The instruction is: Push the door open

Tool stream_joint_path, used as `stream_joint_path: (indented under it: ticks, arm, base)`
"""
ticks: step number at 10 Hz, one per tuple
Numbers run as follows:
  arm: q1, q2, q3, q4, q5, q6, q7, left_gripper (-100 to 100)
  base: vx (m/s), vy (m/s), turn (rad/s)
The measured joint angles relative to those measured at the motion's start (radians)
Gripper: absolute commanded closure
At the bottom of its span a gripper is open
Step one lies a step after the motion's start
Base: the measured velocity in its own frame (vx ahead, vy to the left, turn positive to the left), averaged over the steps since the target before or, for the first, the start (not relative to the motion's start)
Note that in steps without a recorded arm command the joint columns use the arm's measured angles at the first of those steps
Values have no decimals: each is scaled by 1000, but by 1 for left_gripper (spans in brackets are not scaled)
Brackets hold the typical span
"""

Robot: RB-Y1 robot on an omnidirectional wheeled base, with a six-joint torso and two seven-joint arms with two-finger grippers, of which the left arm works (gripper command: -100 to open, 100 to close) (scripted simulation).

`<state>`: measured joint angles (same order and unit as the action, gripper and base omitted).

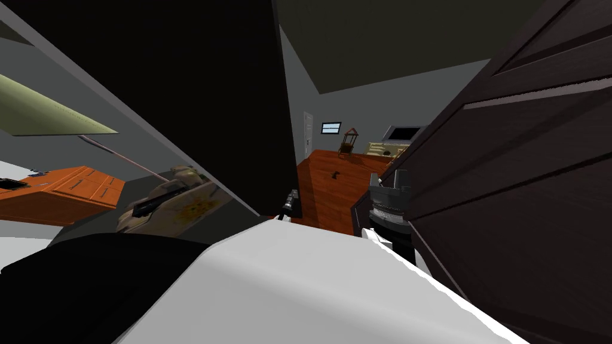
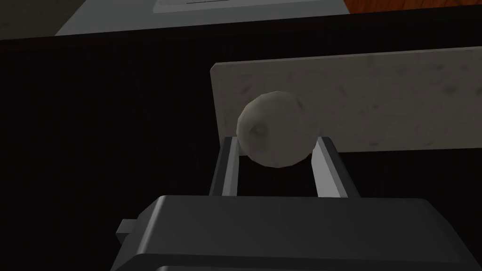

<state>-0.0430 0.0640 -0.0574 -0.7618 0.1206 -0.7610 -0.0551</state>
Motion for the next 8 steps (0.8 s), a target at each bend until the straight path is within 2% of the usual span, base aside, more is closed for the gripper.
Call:
stream_joint_path:
  ticks: [1, 2, 3, 6, 8]
  arm:
    - [10, 0, 14, -20, 6, 12, -9, 100]
    - [6, 4, 28, -10, 12, 6, -14, 100]
    - [-4, 10, 41, 4, 18, -5, -13, -100]
    - [-4, 9, 42, -2, 22, -2, -12, -100]
    - [0, 2, 43, -12, 25, 3, -12, -100]
  base:
    - [177, -55, 93]
    - [167, -48, 77]
    - [-56, -89, 85]
    - [-197, -57, 29]
    - [-233, -111, 59]
